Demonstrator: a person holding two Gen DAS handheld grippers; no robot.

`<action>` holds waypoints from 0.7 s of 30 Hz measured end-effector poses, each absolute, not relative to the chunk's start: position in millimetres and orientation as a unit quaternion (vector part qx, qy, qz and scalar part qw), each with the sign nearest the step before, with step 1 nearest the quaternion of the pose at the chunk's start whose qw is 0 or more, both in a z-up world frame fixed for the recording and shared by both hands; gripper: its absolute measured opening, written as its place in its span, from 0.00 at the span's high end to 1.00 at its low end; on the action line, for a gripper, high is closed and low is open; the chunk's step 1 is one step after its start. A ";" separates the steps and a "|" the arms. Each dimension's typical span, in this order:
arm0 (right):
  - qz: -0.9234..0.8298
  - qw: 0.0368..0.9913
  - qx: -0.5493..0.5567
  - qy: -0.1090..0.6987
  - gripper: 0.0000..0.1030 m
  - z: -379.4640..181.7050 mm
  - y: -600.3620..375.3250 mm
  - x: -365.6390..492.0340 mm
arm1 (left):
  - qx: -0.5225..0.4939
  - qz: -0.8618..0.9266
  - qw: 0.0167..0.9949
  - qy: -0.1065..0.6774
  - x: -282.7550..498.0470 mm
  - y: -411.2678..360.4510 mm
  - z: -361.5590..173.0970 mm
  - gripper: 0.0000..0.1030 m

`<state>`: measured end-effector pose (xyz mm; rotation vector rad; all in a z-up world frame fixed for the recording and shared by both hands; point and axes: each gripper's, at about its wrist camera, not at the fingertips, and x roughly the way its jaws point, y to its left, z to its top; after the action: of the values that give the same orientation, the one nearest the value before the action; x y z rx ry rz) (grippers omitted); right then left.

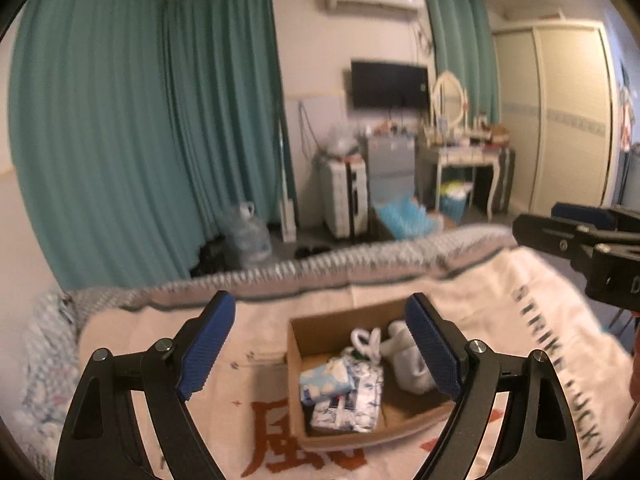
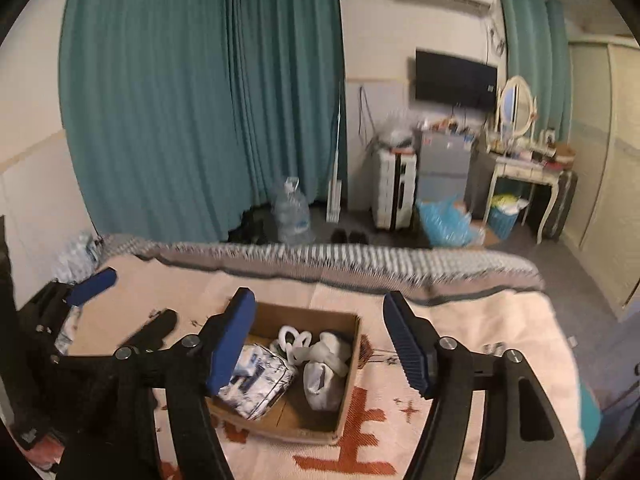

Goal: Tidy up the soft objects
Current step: 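Carry the blue tissue pack and sock into the box and release both, then grasp the white tissue with the left tool while the right tool grasps the lace cloth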

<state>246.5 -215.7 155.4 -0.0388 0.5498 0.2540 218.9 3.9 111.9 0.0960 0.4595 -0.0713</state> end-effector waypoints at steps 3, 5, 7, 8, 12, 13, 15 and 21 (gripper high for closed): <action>0.114 0.959 -0.033 0.257 0.25 190.4 -216.2 206.4 | 0.048 -0.041 0.976 0.207 182.6 11.5 146.6 0.06; 0.112 0.961 -0.038 0.249 0.21 206.3 -216.9 181.2 | 0.056 -0.046 0.978 0.196 158.4 12.1 164.8 0.06; 0.111 0.963 -0.044 0.240 0.14 220.0 -217.5 156.9 | 0.066 -0.049 0.979 0.188 130.0 11.5 178.8 0.06; 0.111 0.965 -0.046 0.234 0.11 225.5 -217.7 143.9 | 0.069 -0.050 0.979 0.185 120.0 11.5 182.1 0.06; 0.104 0.967 -0.056 0.225 0.09 235.9 -217.4 104.7 | 0.055 -0.053 0.983 0.168 81.4 17.9 189.2 0.06; 0.104 0.968 -0.057 0.222 0.09 235.8 -217.0 95.8 | 0.050 -0.059 0.982 0.171 76.2 20.2 188.0 0.06; 0.106 0.967 -0.055 0.224 0.09 231.0 -216.6 83.8 | 0.042 -0.063 0.982 0.173 71.1 24.1 181.0 0.06; 0.110 0.958 -0.044 0.261 0.09 176.8 -215.3 71.4 | 0.035 -0.051 0.975 0.212 69.0 30.5 129.2 0.06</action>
<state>71.4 -215.3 176.8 -0.0890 0.5285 0.2226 69.0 30.5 129.2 0.0702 0.4268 -0.1022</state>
